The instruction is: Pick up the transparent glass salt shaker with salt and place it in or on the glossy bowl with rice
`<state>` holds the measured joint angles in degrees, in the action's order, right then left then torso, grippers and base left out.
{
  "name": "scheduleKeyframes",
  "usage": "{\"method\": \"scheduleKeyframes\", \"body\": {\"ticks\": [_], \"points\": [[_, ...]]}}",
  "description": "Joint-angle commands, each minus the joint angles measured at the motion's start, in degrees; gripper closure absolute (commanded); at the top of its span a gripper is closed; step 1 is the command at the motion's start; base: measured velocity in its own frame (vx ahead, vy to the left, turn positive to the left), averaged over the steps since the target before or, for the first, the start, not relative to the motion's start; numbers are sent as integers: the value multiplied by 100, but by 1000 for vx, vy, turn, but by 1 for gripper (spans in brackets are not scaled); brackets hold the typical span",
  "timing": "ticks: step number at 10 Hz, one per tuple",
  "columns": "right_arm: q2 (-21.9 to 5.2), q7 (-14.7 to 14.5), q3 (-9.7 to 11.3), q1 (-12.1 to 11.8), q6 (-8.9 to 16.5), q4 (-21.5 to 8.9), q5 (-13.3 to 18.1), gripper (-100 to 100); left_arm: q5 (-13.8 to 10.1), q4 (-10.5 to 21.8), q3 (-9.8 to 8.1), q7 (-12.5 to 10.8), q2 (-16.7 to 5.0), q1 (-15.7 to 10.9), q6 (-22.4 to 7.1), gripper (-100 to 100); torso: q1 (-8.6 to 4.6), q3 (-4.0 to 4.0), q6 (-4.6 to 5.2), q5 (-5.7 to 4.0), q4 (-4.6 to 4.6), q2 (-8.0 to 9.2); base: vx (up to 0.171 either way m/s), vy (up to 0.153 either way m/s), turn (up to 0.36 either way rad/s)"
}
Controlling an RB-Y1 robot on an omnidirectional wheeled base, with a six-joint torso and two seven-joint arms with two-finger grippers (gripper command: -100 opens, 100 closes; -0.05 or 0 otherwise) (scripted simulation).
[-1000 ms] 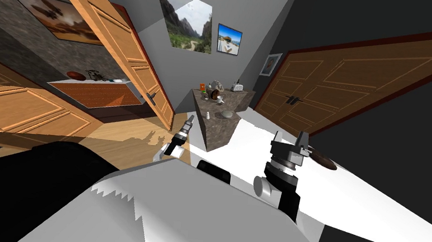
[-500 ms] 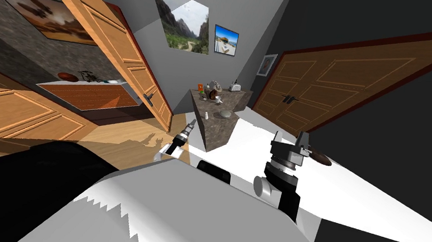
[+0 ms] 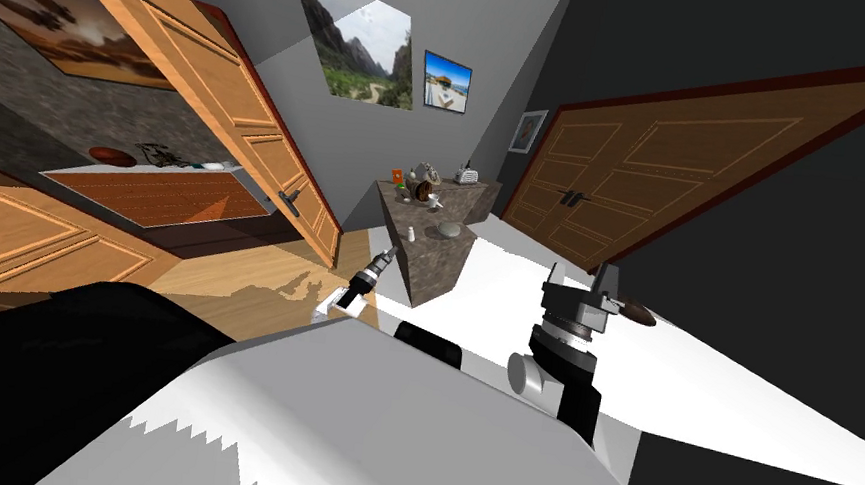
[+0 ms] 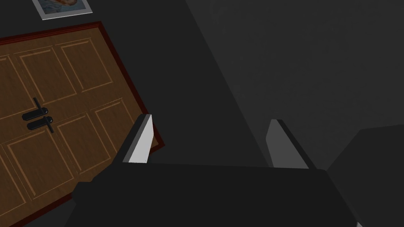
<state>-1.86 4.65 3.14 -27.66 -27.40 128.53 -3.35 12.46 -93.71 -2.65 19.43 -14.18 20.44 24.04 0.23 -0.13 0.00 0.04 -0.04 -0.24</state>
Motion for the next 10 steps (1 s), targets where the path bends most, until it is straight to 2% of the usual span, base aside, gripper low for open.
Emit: {"method": "scheduleKeyframes", "body": {"ticks": [1, 6, 10], "points": [[0, 0, 0, 0, 0, 0, 0, 0, 189, 257, 40, 178, -141, -148, -27, -100, 0, 0, 0, 0, 0, 0, 66, 65, -105], [0, 0, 0, -1, 0, 0, 0, 0, 767, 978, 208, 652, -643, -614, -4, -100, 11, -11, -1, 2, -4, -19, 96, 76, -83], [0, 0, 0, -1, 0, 0, 0, 0, 1172, 1437, 349, 959, -1011, -957, 31, -100, 7, -8, -1, 2, -3, -13, 84, 77, -85]]}}
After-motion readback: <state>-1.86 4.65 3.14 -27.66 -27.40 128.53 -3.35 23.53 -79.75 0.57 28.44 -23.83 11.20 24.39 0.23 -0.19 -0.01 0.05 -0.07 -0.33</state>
